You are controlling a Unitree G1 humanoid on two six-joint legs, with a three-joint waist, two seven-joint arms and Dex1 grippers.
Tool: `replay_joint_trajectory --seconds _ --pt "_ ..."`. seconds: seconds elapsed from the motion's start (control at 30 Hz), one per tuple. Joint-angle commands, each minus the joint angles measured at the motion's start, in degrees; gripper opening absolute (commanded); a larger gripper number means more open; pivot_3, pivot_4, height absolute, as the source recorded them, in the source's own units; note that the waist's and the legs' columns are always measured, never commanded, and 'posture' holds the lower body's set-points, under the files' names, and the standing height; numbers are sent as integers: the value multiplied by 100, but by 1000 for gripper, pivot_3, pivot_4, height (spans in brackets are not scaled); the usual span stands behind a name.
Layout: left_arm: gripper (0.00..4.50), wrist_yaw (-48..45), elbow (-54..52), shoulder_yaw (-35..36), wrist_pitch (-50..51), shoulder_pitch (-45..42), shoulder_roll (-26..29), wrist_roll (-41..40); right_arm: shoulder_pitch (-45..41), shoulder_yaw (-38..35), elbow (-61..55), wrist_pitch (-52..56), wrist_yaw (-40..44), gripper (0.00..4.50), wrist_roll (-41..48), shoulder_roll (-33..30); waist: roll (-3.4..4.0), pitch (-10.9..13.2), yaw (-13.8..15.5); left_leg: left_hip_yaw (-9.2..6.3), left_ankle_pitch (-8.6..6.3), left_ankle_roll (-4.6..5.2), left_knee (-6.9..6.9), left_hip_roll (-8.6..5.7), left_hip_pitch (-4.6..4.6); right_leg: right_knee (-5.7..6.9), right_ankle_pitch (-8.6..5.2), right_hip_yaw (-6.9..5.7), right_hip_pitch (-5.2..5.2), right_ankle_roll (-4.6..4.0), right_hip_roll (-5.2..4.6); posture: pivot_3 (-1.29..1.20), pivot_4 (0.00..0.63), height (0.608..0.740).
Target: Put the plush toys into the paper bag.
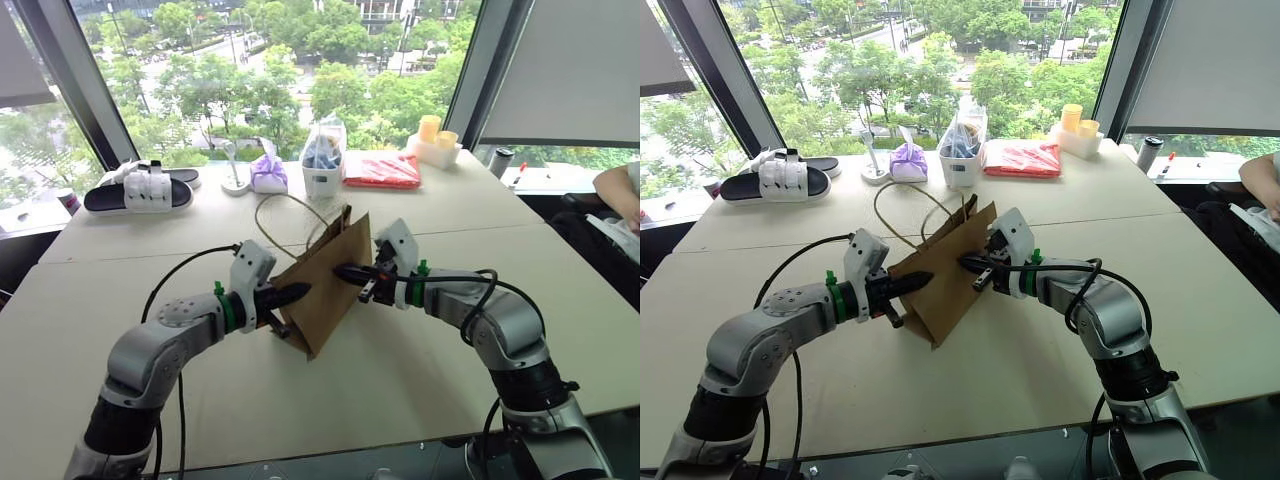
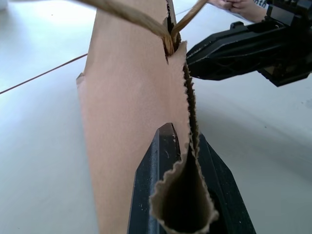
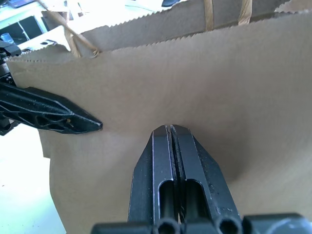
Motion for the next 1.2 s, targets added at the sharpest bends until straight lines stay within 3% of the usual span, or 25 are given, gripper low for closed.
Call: replay_joint_trajectory --seconds 0.03,0.17,0.3,0.43,0.57,0.77,1.07,1.2 --pt "55 -727 260 102 -496 -366 305 -19 157 -671 -830 332 160 0 431 -471 0 0 32 0 0 0 1 0 -1 0 0 -1 1 0 0 0 150 740" --pt "55 -1700 1216 -24 -1155 -918 563 141 506 -1604 -1507 886 287 0 1216 -1004 -1 0 79 4 -1 1 2 -3 -7 -11 0 -8 6 0 0 0 150 740" --pt "55 -3371 3194 -411 -2284 -2070 538 516 1254 -2842 -2266 1482 376 0 2079 -1639 -1 1 151 0 -2 3 2 -1 -3 -18 -1 -22 20 0 1 0 150 740" --pt "55 -4867 5644 -856 -3662 -3350 160 1210 2032 -3591 -2878 1883 -5 0 2546 -1833 -2 1 151 -2 -6 12 15 -3 -3 -27 -1 -29 36 0 0 0 150 740" --pt "55 -5764 7704 -1027 -4632 -4350 -332 1803 2371 -4113 -3173 2068 -469 0 2882 -1845 -3 2 128 7 -19 35 36 -2 -6 -30 -1 -27 40 1 -2 0 150 740" --pt "55 -5794 9211 -1068 -5478 -5158 -806 2571 2978 -4612 -3507 2095 -1000 0 3326 -1864 -11 7 146 5 -31 56 56 -2 -12 -20 -5 -29 40 9 -2 0 150 740" --pt "55 -5540 9665 -933 -5659 -5394 -993 3263 3452 -4707 -3677 1761 -1775 0 4080 -1912 -15 9 145 4 -32 56 67 -2 -11 -13 -6 -28 44 12 -3 0 150 740" --pt "1332 -5513 9669 -867 -5691 -5381 -909 3450 3391 -4445 -3534 1585 -1954 0 4181 -2078 -17 10 142 4 -32 56 67 -2 -11 -11 -6 -28 44 13 -3 0 150 740"
